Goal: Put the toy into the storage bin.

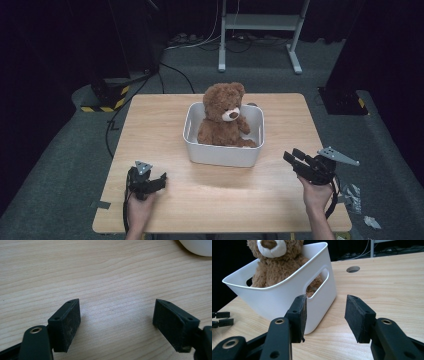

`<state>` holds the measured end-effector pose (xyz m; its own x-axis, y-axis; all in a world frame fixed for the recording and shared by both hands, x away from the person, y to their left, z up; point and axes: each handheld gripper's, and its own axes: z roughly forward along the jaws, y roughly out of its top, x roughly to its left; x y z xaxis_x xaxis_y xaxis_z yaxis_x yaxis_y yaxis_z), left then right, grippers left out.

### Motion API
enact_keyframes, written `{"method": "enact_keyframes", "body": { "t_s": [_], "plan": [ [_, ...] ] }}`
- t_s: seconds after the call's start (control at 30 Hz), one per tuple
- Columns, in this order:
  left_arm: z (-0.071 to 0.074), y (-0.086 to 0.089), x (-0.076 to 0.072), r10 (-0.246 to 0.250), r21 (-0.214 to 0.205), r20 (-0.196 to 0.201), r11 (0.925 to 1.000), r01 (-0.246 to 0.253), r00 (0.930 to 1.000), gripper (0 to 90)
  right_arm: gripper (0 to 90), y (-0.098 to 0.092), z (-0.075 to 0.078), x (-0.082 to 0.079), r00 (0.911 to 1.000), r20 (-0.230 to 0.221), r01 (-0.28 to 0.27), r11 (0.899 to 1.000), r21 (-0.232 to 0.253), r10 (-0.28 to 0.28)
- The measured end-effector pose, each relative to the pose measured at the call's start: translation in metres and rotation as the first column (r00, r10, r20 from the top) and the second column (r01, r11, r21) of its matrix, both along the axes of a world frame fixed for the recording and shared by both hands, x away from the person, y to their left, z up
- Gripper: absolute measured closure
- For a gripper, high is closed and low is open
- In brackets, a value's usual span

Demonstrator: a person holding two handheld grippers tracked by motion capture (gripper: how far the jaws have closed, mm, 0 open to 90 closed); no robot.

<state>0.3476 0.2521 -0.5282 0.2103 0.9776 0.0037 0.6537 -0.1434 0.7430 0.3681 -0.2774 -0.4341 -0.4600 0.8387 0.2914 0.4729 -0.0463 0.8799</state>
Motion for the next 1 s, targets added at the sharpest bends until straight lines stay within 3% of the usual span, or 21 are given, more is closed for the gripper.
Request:
{"method": "enact_keyframes", "body": {
  "t_s": [1.0],
  "plan": [
    [0.000,0.000,0.000,0.005,-0.001,-0.002,1.0000,-0.005,1.0000,22.1,52.0,0.003,-0.033,0.002,0.9974,-0.067,0.027,0.999,-0.026,-0.028]
  ]
}}
